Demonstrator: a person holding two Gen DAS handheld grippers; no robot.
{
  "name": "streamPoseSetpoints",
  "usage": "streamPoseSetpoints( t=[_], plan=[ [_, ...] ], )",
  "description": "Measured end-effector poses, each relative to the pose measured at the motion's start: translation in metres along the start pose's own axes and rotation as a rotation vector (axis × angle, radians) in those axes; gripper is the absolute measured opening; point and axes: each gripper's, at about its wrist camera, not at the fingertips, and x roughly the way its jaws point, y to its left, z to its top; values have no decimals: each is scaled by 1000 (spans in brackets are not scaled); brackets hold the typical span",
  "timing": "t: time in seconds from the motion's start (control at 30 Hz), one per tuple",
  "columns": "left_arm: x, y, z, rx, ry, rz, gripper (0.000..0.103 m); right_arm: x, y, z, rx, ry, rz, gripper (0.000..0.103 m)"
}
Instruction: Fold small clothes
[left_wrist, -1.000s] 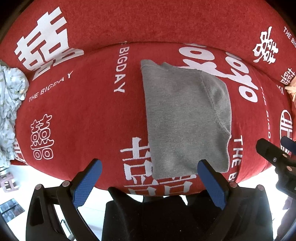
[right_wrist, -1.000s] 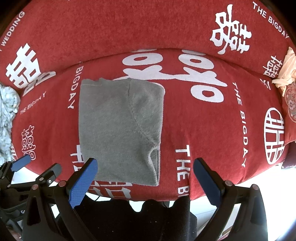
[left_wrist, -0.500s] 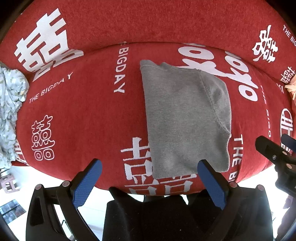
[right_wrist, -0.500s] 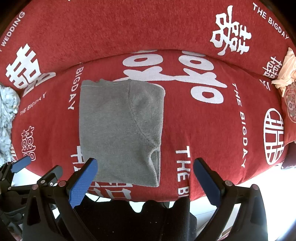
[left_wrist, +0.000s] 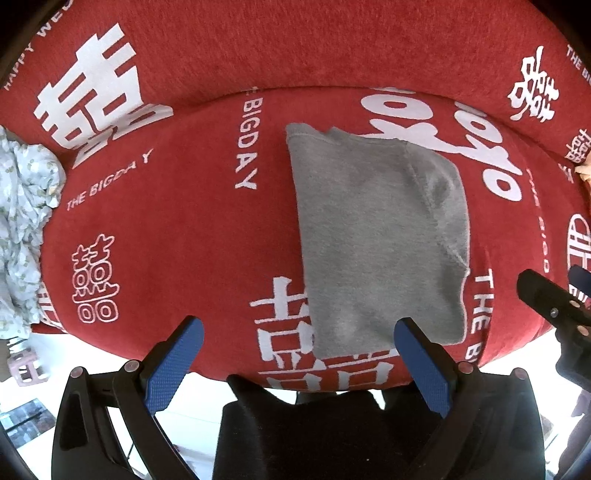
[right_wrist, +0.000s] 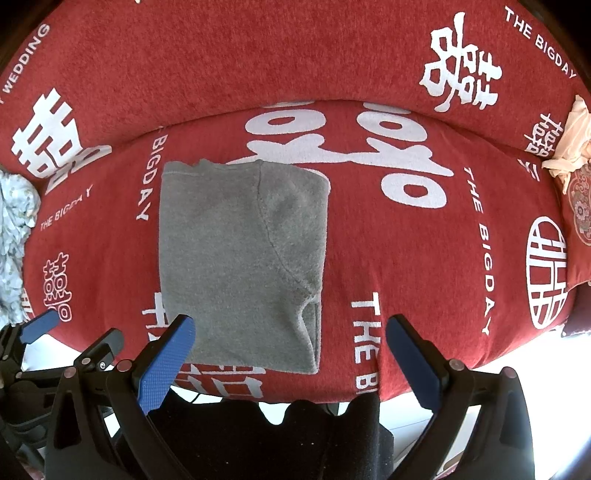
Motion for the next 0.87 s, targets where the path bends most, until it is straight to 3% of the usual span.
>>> streamPoseSetpoints(
  t=[0.4, 0.87],
  plan=[
    [-2, 3, 2, -15, -26, 38, 103, 2, 0, 0, 12, 8, -1, 103],
    [-3, 4, 3, -21, -28, 8, 103, 4, 2, 0, 17, 11, 0, 103]
  ],
)
